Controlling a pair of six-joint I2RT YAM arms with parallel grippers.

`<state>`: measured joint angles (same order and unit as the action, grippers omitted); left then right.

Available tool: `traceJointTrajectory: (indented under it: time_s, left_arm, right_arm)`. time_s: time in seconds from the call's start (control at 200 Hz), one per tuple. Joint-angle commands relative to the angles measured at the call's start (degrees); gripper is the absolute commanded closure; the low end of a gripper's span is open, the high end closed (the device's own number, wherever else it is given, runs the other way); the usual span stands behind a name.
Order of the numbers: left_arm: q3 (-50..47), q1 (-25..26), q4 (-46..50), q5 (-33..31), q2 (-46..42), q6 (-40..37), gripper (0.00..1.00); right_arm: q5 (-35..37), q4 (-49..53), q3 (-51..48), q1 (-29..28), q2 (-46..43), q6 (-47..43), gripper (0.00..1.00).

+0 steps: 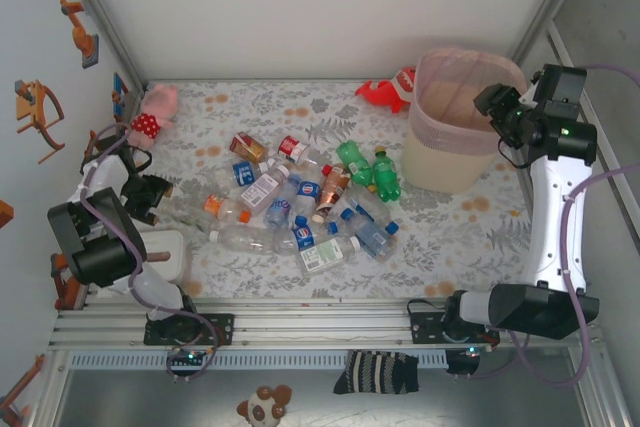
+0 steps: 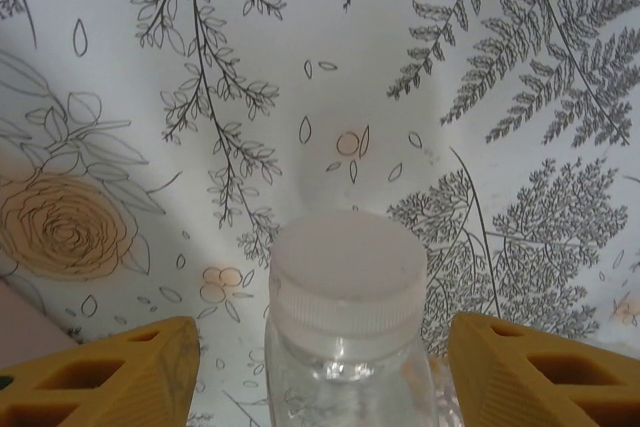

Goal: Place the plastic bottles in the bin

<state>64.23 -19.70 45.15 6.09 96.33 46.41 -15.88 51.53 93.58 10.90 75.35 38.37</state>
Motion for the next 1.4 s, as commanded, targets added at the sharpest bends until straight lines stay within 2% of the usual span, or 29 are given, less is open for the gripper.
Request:
traceJointTrajectory:
  time_s: [0.0, 0.115, 0.29, 0.496, 0.816, 0.956, 1.042, 1.157, 1.262, 1.392]
  left_arm:
    - [1.41, -0.51, -0.39, 0.74, 2.17, 1.4, 0.37]
    - [1.91, -0.6, -1.52, 1.54, 4.01, 1.53, 0.41]
    - [2.78, -0.69, -2.17, 1.76, 5.59, 2.36, 0.54]
    - [3.72, -0.93, -1.73, 2.31, 3.83, 2.04, 0.64]
    - [4.5, -1.48, 1.52, 2.41, -6.8, -2.39, 0.66]
    - [4.48, -1.39, 0.33, 7.23, -13.53, -6.25, 0.68]
    - [4.5, -0.89, -1.33, 11.68, -17.21, -8.97, 0.73]
    - [4.11, 0.48, -5.29, 18.43, -21.92, -11.43, 0.78]
    - [4.02, 2.95, -10.05, 23.77, -25.76, -12.97, 0.81]
    - [3.59, 6.71, -18.38, 32.99, -29.75, -14.65, 0.82]
  right_arm:
    - [-0.48, -1.47, -0.62, -0.05, -0.43, 0.92, 0.4]
    - [-0.54, -1.92, -0.72, 0.07, -0.54, 0.84, 0.4]
    - [-0.14, -1.73, -0.76, 0.01, -1.14, 0.76, 0.4]
    - [0.32, -0.62, 0.05, 0.07, -1.98, 0.79, 0.41]
    - [0.13, 1.35, 2.04, 0.08, -4.17, 0.27, 0.42]
    - [-7.15, -2.88, 0.67, -0.24, -6.7, -3.8, 0.42]
    - [-14.79, -8.68, -2.11, -0.72, -9.14, -5.78, 0.43]
    - [-20.42, -16.62, -5.94, -2.57, -11.91, -6.16, 0.43]
    - [-25.98, -23.58, -9.14, -5.17, -13.83, -7.29, 0.42]
    - [-28.3, -27.63, -10.71, -10.77, -14.44, -10.62, 0.41]
